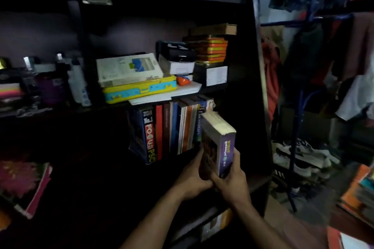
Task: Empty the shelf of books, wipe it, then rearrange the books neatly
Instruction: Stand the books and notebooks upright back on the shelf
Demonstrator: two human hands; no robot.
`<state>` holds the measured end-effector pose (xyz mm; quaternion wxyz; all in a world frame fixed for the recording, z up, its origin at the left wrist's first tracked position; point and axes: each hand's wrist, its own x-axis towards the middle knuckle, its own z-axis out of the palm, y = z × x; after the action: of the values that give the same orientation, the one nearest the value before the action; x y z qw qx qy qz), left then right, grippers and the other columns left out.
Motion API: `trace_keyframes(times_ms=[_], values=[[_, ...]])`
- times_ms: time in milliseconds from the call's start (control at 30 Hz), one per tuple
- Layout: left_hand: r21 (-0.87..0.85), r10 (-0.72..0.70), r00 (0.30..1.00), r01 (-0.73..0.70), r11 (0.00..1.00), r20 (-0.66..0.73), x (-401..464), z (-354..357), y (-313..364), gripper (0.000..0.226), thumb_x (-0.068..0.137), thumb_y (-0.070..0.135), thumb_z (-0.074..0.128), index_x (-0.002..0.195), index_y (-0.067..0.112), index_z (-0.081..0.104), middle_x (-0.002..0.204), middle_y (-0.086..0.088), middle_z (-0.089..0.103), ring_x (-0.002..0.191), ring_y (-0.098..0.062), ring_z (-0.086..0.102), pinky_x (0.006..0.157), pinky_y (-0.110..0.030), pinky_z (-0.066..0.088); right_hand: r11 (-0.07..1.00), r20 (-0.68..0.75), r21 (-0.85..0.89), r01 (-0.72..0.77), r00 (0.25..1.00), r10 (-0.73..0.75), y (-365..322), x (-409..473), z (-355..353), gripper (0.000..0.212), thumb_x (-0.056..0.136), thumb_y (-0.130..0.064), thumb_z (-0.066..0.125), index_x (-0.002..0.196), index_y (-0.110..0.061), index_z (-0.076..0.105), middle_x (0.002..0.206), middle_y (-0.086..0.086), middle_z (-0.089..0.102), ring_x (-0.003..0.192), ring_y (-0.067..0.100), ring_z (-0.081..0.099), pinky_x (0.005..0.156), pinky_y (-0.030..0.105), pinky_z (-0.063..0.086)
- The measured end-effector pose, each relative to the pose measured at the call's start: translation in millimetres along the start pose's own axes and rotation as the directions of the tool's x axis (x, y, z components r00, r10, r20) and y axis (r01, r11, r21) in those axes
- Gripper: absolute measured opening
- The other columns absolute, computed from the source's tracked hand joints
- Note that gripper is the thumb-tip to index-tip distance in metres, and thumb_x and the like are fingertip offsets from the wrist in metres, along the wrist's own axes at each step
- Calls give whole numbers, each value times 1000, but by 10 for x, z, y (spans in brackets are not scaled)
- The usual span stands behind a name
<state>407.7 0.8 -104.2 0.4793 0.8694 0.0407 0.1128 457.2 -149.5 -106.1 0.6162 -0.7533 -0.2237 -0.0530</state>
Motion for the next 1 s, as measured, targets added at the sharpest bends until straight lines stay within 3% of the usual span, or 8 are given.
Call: trace_keyframes(times_ms=[100, 200, 333, 400, 567, 733, 900, 1000], values=[[73, 17, 999, -20, 997, 50, 68, -69, -86, 100, 75, 35, 81, 155, 48, 23, 157, 9, 42, 139, -2, 45, 117, -26, 36, 1000, -67, -18, -19, 998, 17, 6, 46, 75, 78, 80, -37, 80, 140, -41, 31, 105, -11, 68, 86, -1, 67, 69, 15, 49], [341, 124, 973, -51, 939, -194, -127, -172, -133, 71, 87, 23, 73, 150, 31, 43, 153, 4, 45, 140, -12, 43, 113, -8, 23, 1000, -49, -18, 8, 999, -9, -21, 160, 171, 73, 85, -32, 76, 141, -41, 30, 110, -9, 67, 94, 13, 67, 77, 26, 48], [529, 372, 603, 99, 843, -706, -228, -669, -267, 83, 76, 25, 84, 148, 19, 43, 151, -13, 41, 138, -32, 41, 114, -41, 35, 1000, -69, -12, 23, 997, -23, 35, 349, 256, 72, 90, -27, 71, 143, -43, 26, 120, -7, 63, 103, 17, 64, 87, 37, 53], [412, 294, 494, 148, 899, -818, -151, -938, -378, 103, 71, 29, 89, 155, 18, 30, 157, -18, 33, 143, -38, 34, 115, -54, 33, 999, -97, -29, 33, 995, -35, 74, 431, 284, 72, 89, -25, 72, 144, -40, 27, 121, -4, 65, 104, 20, 66, 88, 41, 55], [304, 172, 569, 145, 941, -804, 174, -1126, -584, 127, 69, 44, 89, 161, 29, 3, 167, -14, 14, 153, -34, 16, 120, -59, 22, 995, -143, -81, 49, 988, -60, 152, 473, 341, 73, 85, -23, 77, 142, -32, 33, 121, -2, 65, 105, 20, 66, 81, 29, 49], [593, 407, 546, 218, 775, -733, 476, -874, -533, 136, 62, 49, 90, 161, 35, -3, 167, -20, 1, 154, -40, 7, 113, -66, 27, 979, -83, -187, 81, 992, -98, 107, 382, 422, 83, 72, -34, 85, 136, -36, 33, 118, -5, 66, 100, 18, 67, 78, 31, 54], [824, 651, 543, 149, 547, -530, 550, -947, -559, 82, 75, 33, 84, 149, 36, 47, 164, -21, 15, 152, -43, 9, 114, -72, 20, 965, 32, -219, 144, 990, -140, 8, 299, 464, 73, 76, -59, 72, 131, -43, 26, 107, -30, 55, 85, -12, 59, 62, 8, 45], [921, 657, 677, 81, 382, -332, 569, -902, -571, 62, 68, 24, 84, 126, 37, 66, 167, -7, 23, 156, -37, -1, 110, -80, 4, 963, 52, -206, 177, 984, -169, -27, 263, 451, 75, 69, -73, 62, 128, -44, 26, 107, -35, 54, 88, -10, 62, 65, 12, 49]])
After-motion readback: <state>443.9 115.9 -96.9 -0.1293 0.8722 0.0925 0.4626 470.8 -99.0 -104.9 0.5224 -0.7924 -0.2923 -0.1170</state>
